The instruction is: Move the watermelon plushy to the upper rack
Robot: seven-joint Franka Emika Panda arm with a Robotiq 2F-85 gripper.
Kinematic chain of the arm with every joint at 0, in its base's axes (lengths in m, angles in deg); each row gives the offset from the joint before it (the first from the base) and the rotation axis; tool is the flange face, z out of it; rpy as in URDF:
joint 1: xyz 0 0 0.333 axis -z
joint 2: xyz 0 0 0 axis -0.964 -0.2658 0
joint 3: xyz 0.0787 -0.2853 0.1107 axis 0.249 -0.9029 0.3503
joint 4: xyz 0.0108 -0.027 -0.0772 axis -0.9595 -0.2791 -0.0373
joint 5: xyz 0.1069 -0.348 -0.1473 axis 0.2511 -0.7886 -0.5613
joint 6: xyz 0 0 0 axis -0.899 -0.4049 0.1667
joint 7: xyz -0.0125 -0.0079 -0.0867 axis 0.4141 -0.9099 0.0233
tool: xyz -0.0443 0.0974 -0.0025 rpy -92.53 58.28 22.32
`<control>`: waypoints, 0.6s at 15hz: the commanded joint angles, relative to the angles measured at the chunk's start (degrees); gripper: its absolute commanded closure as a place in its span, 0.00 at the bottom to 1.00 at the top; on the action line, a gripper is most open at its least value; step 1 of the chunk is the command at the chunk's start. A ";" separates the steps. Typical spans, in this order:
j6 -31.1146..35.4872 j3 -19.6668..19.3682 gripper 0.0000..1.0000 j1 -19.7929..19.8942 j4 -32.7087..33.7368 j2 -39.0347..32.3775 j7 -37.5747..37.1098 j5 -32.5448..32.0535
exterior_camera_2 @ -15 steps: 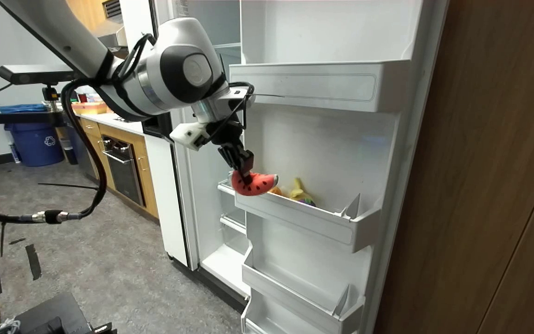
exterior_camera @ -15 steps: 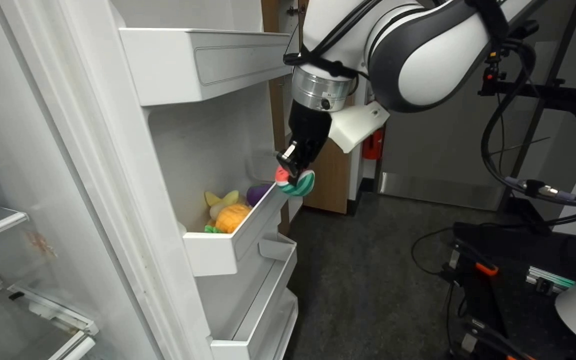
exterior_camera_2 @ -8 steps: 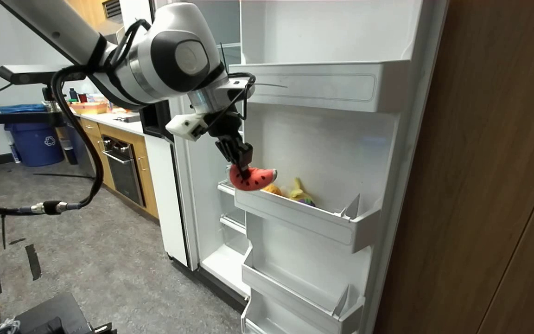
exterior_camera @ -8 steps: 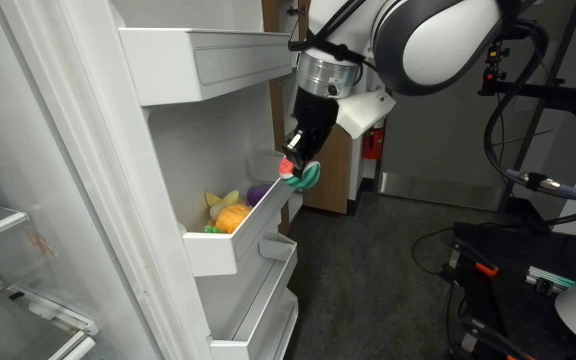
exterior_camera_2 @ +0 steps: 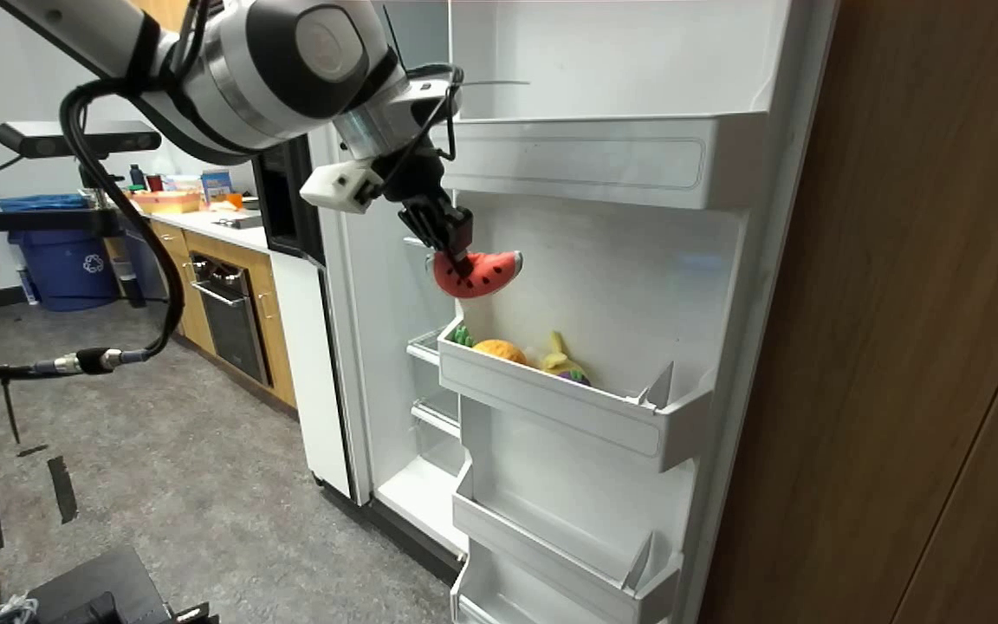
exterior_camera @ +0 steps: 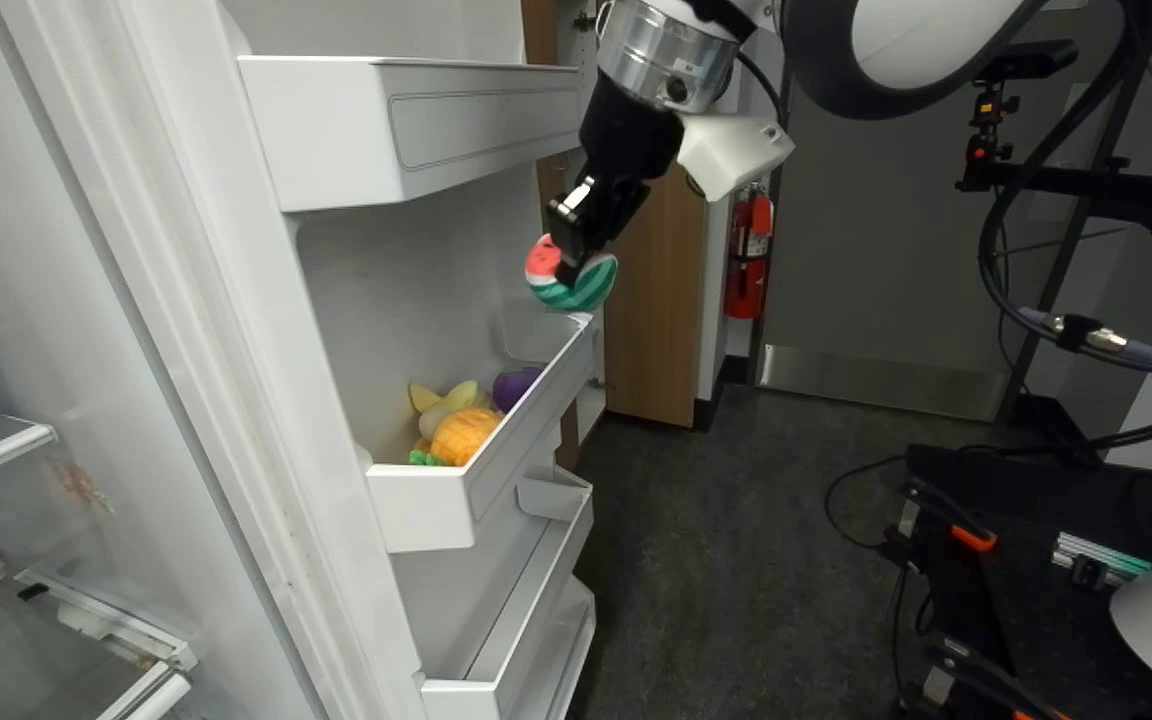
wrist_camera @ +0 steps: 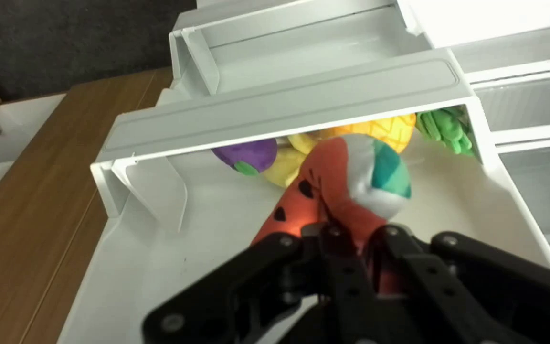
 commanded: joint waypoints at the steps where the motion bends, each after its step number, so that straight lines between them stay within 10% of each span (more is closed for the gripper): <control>1: 4.09 1.81 0.98 2.34 -0.23 2.99 1.28 -2.01; 9: 8.81 0.91 0.98 1.18 3.97 4.09 2.33 -2.29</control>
